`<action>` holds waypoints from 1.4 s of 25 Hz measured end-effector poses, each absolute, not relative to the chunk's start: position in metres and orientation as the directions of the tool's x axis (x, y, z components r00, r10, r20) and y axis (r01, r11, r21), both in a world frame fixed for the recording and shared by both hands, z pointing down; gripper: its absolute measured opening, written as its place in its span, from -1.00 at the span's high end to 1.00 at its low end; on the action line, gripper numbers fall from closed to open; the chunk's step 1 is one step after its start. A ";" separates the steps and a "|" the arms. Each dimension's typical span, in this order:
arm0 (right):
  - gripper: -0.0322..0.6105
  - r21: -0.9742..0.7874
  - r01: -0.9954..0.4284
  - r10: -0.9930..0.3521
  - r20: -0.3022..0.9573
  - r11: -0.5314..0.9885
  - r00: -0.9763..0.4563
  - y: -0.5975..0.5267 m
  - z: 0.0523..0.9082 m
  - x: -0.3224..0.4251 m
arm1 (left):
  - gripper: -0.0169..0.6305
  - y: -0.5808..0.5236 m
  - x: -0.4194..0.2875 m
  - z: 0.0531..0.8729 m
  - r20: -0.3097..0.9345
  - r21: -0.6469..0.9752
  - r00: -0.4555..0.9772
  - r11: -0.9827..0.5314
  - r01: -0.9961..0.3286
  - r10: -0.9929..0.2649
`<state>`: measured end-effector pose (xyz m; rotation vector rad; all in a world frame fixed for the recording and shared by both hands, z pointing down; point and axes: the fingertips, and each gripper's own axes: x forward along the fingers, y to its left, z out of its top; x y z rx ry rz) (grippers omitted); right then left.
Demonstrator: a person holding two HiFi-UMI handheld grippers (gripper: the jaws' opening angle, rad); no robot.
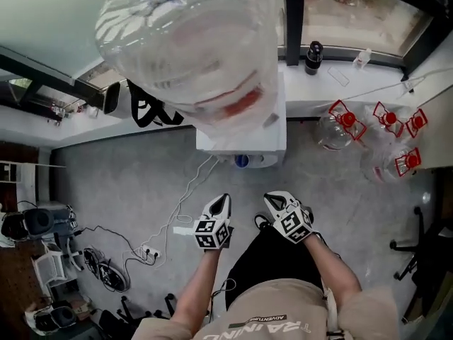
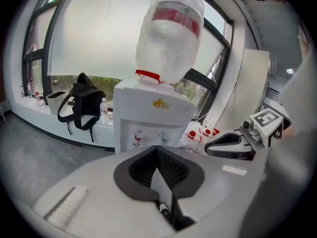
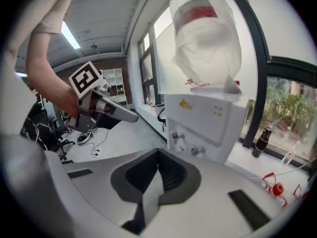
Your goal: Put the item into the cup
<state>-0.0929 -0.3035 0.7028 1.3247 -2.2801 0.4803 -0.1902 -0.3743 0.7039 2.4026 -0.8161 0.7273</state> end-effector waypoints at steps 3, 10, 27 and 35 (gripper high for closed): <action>0.87 -0.041 -0.868 -0.727 0.529 0.495 -0.439 -0.299 0.667 -0.090 | 0.92 -0.376 -0.189 0.658 0.577 0.261 0.692 -0.704 -0.660 -0.435; 0.87 -0.027 -0.864 -0.768 0.446 0.502 -0.460 -0.312 0.580 -0.092 | 0.92 -0.363 -0.184 0.580 0.506 0.219 0.711 -0.725 -0.653 -0.488; 0.87 0.065 -0.854 -0.845 0.202 0.517 -0.496 -0.367 0.398 -0.096 | 0.92 -0.409 -0.216 0.414 0.246 0.063 0.646 -0.653 -0.754 -0.723; 0.87 0.084 -0.836 -0.836 0.150 0.543 -0.528 -0.373 0.369 -0.104 | 0.92 -0.411 -0.237 0.366 0.135 0.029 0.596 -0.598 -0.801 -0.792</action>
